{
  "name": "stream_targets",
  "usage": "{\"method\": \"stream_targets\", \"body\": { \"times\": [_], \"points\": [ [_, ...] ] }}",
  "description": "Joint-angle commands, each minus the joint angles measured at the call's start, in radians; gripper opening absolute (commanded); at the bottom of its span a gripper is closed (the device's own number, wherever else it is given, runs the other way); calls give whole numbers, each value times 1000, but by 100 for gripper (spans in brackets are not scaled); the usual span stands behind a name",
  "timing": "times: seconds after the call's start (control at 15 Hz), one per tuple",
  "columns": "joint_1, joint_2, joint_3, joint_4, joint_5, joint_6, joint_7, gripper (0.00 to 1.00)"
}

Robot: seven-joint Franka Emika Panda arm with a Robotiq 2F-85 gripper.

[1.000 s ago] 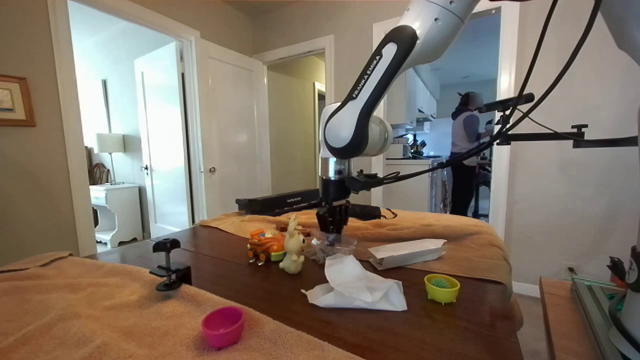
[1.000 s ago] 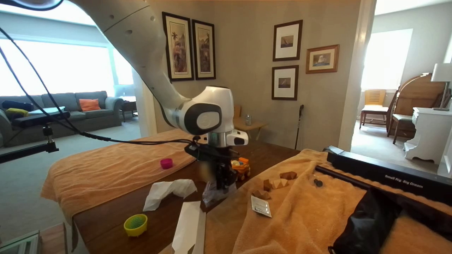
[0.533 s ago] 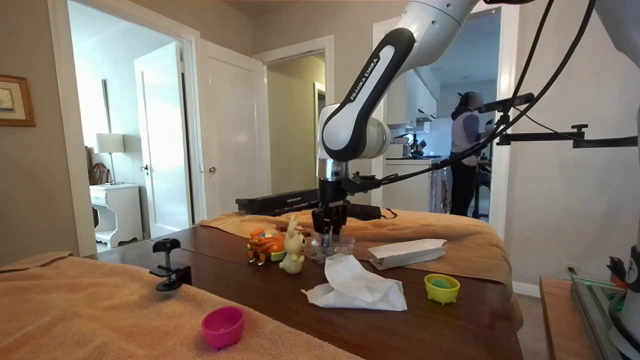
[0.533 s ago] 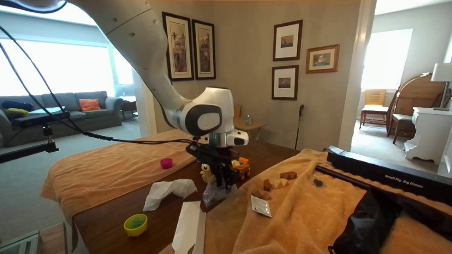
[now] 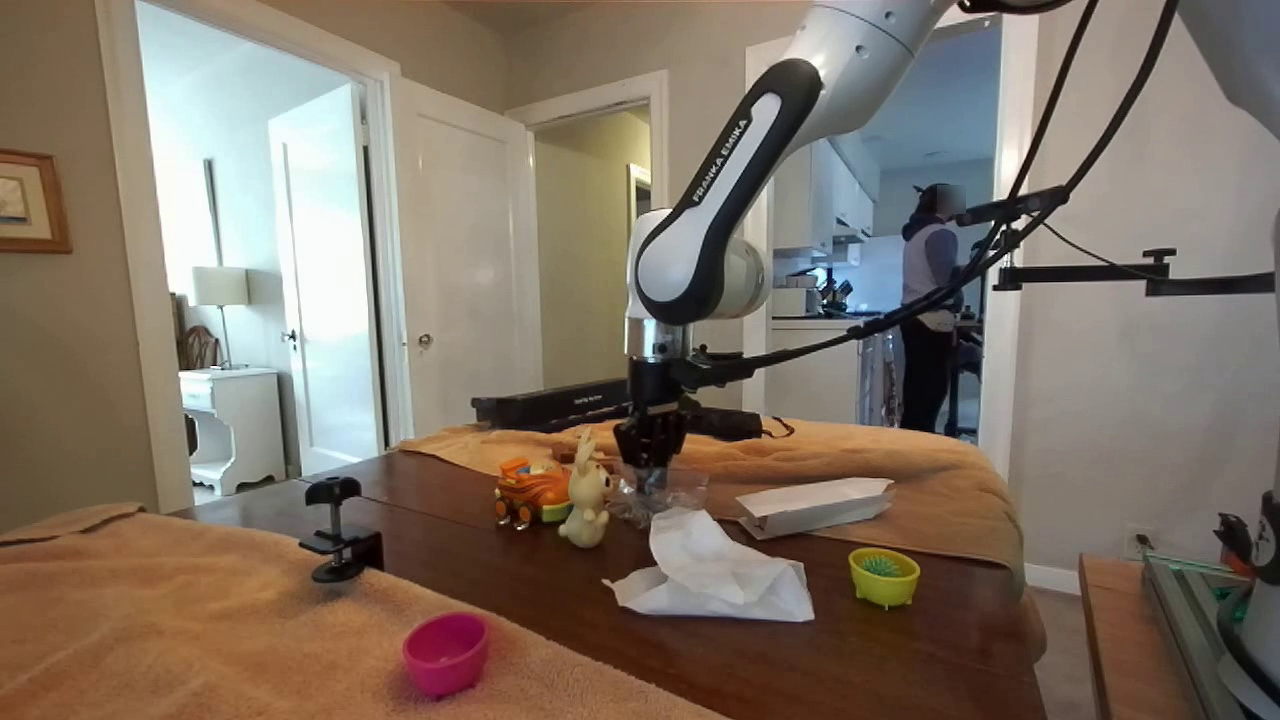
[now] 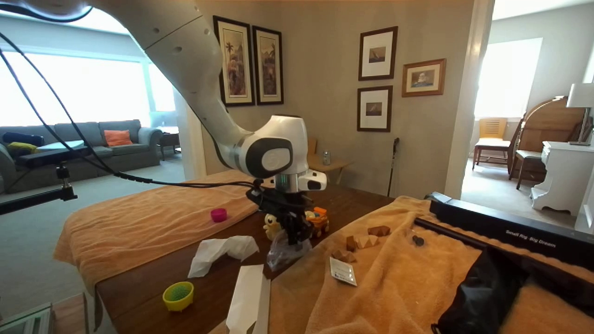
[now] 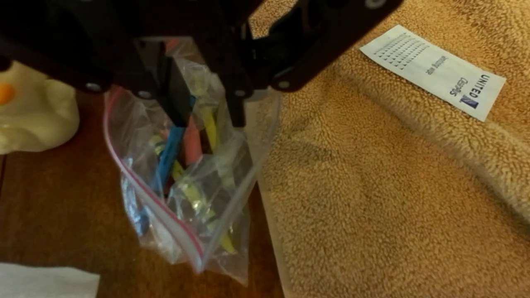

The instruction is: Remove the blue crayon from the clear plastic.

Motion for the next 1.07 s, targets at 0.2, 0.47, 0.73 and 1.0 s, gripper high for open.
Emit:
{"method": "stream_targets", "body": {
  "times": [0.2, 0.47, 0.73, 1.0],
  "points": [
    [20, 29, -4, 39, 0, 3, 50, 43],
    [27, 31, -1, 41, 1, 1, 62, 44],
    [36, 34, -1, 43, 0, -2, 74, 38],
    [41, 42, -2, 48, -1, -4, 79, 37]
  ]
}}
